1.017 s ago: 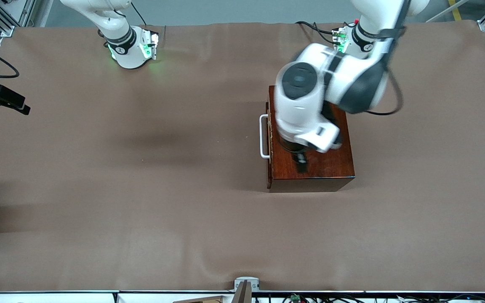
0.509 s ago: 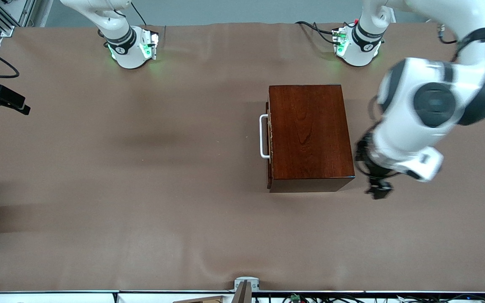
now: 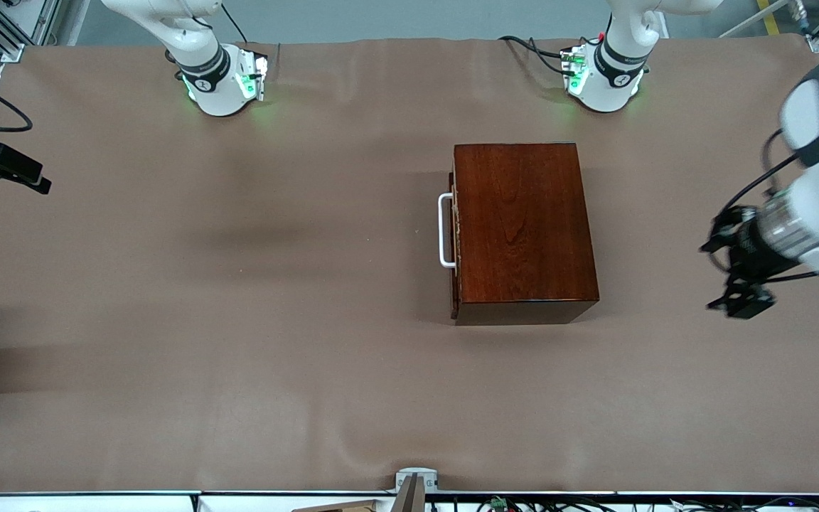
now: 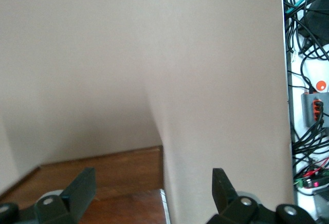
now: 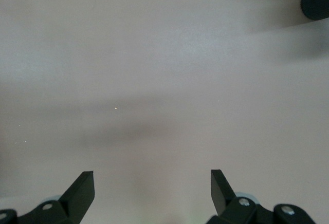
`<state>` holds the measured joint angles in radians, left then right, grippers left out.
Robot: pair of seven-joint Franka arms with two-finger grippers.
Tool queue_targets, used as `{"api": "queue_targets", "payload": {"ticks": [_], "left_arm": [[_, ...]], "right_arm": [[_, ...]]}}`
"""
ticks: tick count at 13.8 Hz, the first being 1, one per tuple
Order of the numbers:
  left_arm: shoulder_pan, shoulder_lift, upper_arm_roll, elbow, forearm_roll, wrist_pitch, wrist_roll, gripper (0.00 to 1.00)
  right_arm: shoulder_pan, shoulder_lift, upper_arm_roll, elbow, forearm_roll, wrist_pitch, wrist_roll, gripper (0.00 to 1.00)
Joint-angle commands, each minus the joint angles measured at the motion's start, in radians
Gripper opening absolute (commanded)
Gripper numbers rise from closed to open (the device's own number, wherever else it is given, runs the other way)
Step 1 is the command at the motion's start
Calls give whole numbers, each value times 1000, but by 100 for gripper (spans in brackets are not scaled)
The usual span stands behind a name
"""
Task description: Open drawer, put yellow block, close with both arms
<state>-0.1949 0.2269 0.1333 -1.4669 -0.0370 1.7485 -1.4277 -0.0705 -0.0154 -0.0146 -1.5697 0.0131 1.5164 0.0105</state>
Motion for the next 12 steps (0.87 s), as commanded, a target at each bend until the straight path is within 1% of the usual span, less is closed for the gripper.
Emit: {"api": "queue_targets", "payload": {"ticks": [1, 3, 6, 9, 12], "left_arm": [[49, -142, -11, -159, -24, 5, 221, 100], [67, -194, -8, -200, -24, -4, 385, 100], [89, -236, -11, -200, -12, -61, 567, 100], [138, -262, -47, -196, -12, -112, 770, 100], [161, -268, -87, -188, -7, -171, 974, 100]], "right_arm": [[-12, 0, 13, 7, -16, -5, 0, 100], [-12, 0, 12, 7, -16, -5, 0, 100], [-12, 0, 12, 7, -16, -5, 0, 100], [-12, 2, 12, 7, -16, -5, 0, 100], [-11, 0, 12, 7, -16, -5, 0, 100]]}}
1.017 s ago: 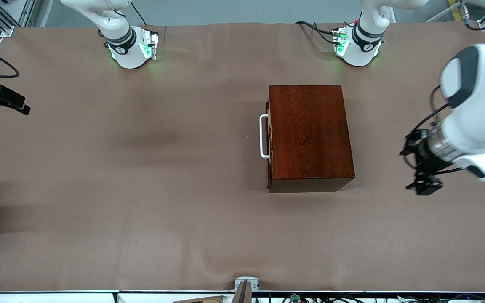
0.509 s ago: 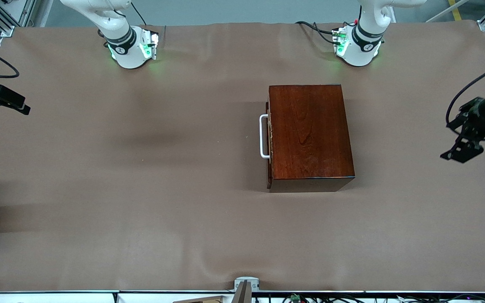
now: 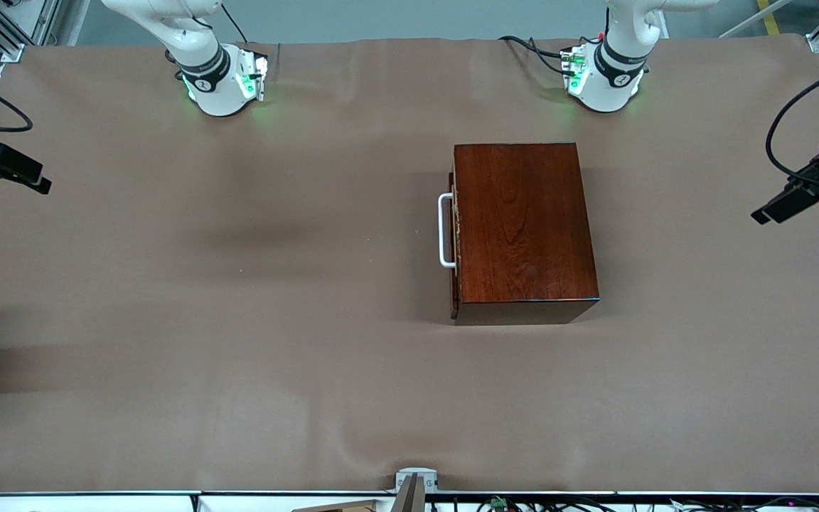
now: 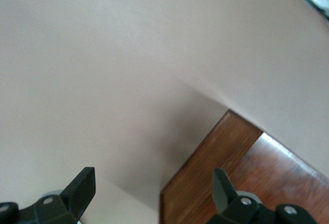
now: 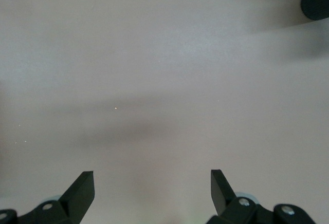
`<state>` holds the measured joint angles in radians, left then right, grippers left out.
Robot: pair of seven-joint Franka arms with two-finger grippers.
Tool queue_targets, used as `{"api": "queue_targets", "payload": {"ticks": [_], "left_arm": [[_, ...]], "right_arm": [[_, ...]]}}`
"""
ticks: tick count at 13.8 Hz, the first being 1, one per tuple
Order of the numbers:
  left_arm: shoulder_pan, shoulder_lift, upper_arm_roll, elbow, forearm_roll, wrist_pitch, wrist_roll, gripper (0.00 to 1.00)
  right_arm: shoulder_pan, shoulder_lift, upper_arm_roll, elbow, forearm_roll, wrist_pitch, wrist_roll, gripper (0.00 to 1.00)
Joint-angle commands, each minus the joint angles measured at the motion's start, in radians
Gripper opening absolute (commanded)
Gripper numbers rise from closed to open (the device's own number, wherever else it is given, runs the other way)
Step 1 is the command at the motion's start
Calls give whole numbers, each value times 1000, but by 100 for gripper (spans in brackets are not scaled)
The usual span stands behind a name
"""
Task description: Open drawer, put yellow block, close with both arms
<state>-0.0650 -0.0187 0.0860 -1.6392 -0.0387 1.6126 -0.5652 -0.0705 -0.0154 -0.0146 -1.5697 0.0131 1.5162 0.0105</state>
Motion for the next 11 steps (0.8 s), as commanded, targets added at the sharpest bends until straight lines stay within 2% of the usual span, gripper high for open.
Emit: {"api": "queue_targets", "payload": {"ticks": [1, 6, 9, 11], "left_arm": [[39, -26, -57, -14, -6, -49, 180, 100], [40, -46, -103, -10, 48, -74, 448, 100], [42, -58, -103, -8, 59, -97, 626, 100], [40, -53, -104, 12, 69, -97, 677, 100]], "right_arm": [[-12, 0, 11, 7, -16, -7, 0, 100], [-11, 0, 11, 7, -16, -5, 0, 100], [-12, 0, 12, 7, -16, -5, 0, 100], [-11, 0, 13, 7, -16, -5, 0, 100]]}}
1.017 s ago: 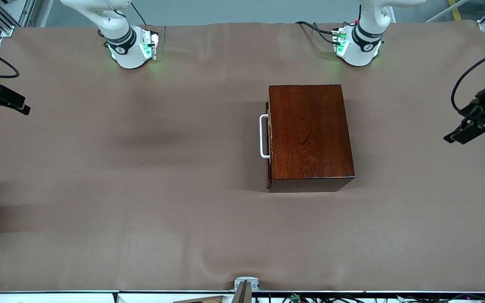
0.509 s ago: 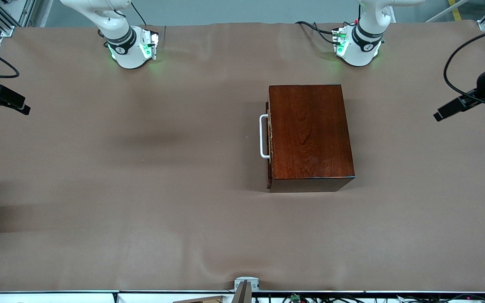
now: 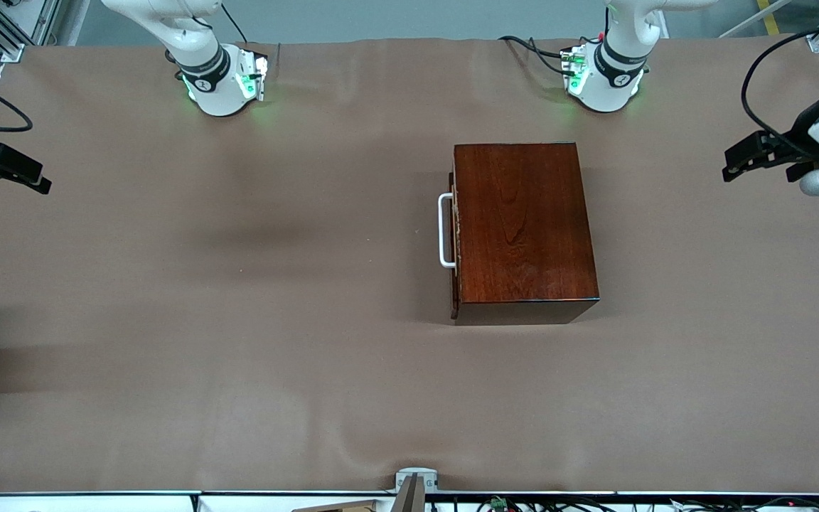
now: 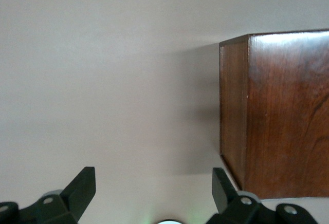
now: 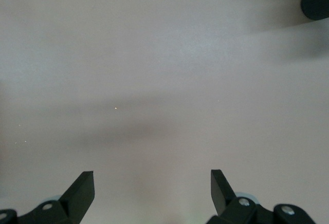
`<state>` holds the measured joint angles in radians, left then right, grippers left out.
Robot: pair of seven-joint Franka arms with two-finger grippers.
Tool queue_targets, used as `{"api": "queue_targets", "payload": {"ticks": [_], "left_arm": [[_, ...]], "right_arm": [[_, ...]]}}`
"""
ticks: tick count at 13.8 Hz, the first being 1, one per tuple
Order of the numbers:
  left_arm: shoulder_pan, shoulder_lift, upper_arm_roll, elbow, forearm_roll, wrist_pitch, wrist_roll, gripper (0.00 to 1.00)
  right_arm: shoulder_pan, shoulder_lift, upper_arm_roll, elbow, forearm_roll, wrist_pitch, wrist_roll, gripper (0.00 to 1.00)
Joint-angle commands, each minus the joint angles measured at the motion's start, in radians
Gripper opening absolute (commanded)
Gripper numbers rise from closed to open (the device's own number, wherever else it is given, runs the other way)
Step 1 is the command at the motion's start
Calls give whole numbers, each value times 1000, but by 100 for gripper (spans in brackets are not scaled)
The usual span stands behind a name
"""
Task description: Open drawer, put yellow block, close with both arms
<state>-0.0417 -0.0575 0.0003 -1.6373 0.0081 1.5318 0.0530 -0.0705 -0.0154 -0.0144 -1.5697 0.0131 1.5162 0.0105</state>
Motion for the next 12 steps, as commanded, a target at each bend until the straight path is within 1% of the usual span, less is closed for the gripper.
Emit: {"api": "queue_targets", "payload": {"ticks": [1, 9, 12], "left_arm": [[16, -8, -19, 25, 23, -16, 59, 100], [10, 21, -17, 37, 24, -13, 41, 100], [9, 19, -39, 34, 55, -12, 41, 100]], "right_arm": [[-12, 0, 11, 7, -16, -5, 0, 100], [-12, 0, 11, 7, -16, -5, 0, 100], [-12, 0, 11, 7, -16, -5, 0, 100]]}}
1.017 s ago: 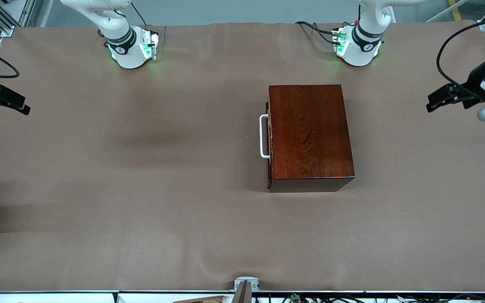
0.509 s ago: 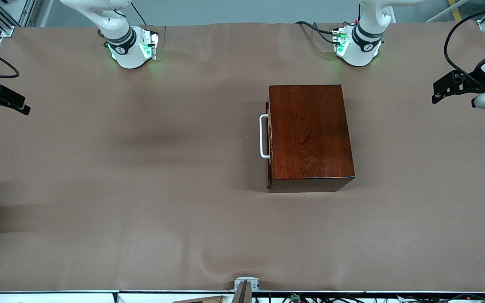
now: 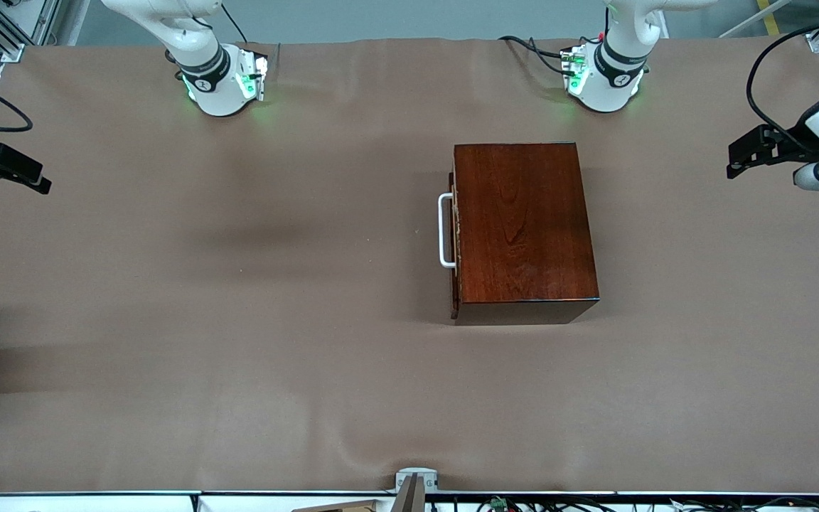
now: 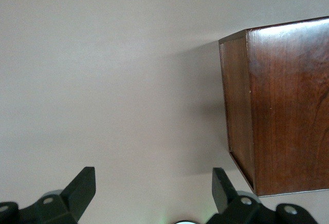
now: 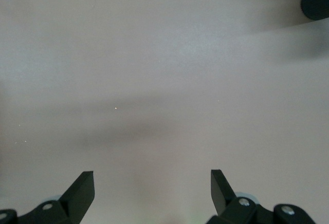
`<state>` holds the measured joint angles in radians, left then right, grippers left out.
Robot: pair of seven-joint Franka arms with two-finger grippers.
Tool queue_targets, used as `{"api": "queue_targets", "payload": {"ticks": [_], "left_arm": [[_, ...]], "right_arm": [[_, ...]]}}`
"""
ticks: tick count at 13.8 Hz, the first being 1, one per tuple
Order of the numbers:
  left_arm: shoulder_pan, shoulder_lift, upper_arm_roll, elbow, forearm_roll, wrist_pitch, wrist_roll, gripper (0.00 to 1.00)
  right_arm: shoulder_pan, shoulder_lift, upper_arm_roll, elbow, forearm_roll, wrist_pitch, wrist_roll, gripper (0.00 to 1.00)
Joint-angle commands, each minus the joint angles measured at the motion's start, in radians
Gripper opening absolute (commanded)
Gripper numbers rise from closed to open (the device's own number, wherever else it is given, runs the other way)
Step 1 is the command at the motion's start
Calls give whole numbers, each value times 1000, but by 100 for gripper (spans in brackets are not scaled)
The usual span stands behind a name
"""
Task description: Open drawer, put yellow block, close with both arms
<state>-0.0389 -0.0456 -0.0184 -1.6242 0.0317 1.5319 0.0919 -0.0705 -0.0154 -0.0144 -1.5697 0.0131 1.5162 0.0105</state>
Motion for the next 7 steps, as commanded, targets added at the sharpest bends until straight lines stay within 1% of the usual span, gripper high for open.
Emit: {"api": "queue_targets", "payload": {"ticks": [1, 7], "left_arm": [[8, 7, -21, 20, 31, -12, 2, 100], [10, 1, -21, 12, 31, -10, 0, 100]], "right_arm": [[-12, 0, 13, 7, -16, -5, 0, 100], [-12, 0, 11, 7, -16, -5, 0, 100]]}}
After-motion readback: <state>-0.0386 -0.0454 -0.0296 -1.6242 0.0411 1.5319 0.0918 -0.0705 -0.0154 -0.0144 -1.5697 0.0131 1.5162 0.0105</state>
